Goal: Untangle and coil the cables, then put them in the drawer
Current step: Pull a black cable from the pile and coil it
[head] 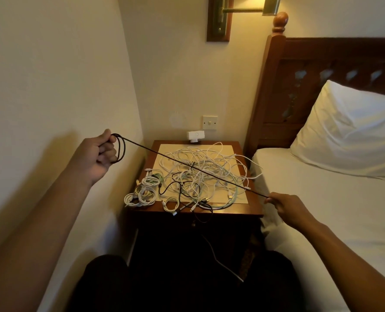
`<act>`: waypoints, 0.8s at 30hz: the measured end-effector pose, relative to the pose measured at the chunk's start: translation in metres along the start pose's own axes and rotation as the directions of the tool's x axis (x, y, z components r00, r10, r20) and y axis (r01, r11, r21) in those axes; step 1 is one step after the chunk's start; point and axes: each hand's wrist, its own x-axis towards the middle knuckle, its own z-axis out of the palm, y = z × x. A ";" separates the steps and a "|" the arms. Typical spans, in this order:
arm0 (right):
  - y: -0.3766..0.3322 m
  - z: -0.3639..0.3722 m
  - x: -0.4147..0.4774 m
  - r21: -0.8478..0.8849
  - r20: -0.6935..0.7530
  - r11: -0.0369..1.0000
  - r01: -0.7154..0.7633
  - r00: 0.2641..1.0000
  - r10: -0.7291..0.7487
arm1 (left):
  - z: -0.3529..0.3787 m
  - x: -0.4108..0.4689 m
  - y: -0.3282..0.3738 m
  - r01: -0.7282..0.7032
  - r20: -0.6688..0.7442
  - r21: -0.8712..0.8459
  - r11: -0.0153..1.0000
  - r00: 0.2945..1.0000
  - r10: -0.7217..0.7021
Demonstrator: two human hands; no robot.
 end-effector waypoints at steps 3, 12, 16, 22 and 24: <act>-0.010 0.001 -0.002 0.012 0.041 1.000 -0.013 0.999 0.012 | 0.001 0.011 -0.005 0.001 -0.097 -0.087 0.996 0.995 -0.009; -0.098 -0.018 -0.018 0.217 0.363 0.975 0.046 0.923 -0.124 | 0.071 -0.046 -0.024 0.096 0.341 0.358 0.929 0.913 -0.225; -0.197 -0.035 -0.025 0.477 0.166 0.834 0.276 0.904 -0.394 | 0.108 -0.068 -0.047 0.135 0.437 0.309 0.941 0.859 -0.267; -0.233 0.013 -0.038 0.574 -0.024 0.764 0.295 0.939 -0.344 | 0.107 -0.059 -0.037 0.113 0.370 -0.032 0.993 0.925 -0.093; -0.231 0.028 -0.051 0.462 -0.013 0.824 0.328 0.931 -0.364 | 0.099 -0.053 -0.036 0.064 0.303 -0.079 0.995 0.952 -0.037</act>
